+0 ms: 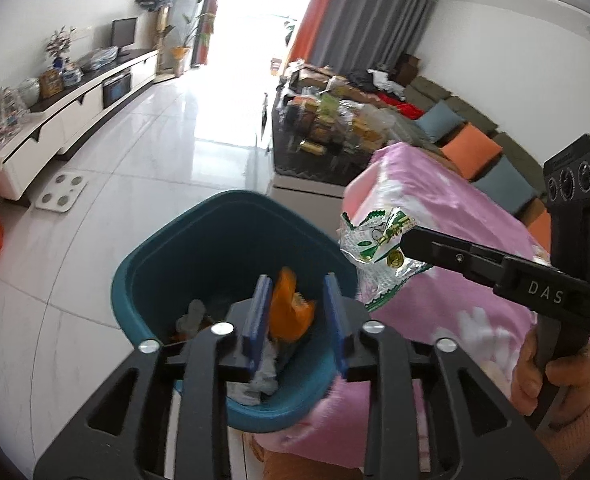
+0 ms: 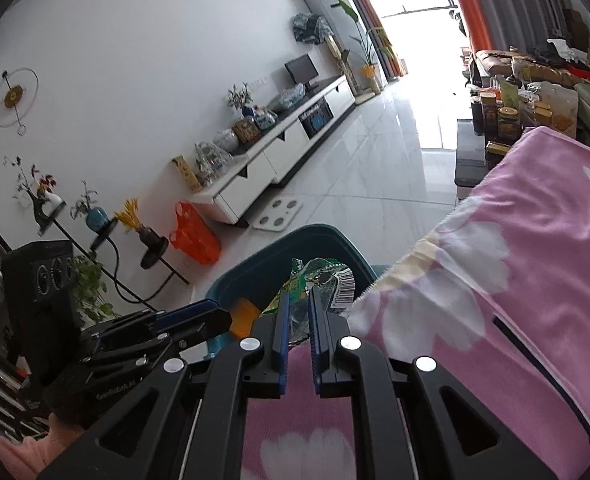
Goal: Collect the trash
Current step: 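Open both grippers to drop the peel and candy wrapper into the bin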
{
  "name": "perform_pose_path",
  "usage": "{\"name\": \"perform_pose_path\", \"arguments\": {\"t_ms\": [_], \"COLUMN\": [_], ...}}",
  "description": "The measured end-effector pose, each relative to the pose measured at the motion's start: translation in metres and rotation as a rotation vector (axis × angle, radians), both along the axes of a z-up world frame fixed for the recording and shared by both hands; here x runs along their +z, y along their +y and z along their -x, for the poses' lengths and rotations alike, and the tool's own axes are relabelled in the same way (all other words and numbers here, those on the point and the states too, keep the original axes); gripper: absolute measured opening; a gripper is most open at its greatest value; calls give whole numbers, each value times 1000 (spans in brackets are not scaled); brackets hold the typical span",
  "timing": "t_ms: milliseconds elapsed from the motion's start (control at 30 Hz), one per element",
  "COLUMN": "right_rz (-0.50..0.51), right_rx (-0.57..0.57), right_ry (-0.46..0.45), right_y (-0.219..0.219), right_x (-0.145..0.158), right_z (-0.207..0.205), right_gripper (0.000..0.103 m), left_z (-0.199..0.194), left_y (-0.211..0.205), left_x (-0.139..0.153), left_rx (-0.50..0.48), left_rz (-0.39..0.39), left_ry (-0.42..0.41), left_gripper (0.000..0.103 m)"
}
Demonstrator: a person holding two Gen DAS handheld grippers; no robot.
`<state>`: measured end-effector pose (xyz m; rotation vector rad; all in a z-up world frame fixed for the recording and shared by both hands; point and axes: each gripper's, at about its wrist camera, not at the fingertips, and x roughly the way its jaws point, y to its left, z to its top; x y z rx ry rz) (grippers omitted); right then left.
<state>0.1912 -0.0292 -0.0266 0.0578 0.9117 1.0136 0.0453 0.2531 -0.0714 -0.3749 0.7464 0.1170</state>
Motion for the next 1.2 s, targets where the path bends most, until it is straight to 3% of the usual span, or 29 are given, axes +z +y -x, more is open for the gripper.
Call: {"name": "perform_pose_path", "arguments": {"t_ms": [133,367,633,867,967,1067,1200], "right_rz": [69,164,180,180,166,159,142], "right_rx": [13,56,56,57,52,53,51], "right_ry": [4,-20,-21,-45,-60,-67,-71], "right_y": [24,49,51,47,45,43,36], "right_x": [-9,-15,-15,-11,-7,-7,-5], "right_z": [-3,-1,1,3,5,7,9], "right_gripper": [10,12,28,50,61,64,68], "left_z": [-5,-8,-9,-7,-7,-1,0], "left_y": [9,12,11,9,9,11,10], "left_x": [-14,-32,-38,-37,-35,-32,-31], "left_rx": [43,75,89,106,123,136,146], "left_rz": [-14,-14,-24,-37,-58,-75,-93], "left_ry": [38,70,73,71,67,59,62], "left_gripper": [47,57,69,77,91,97,97]}}
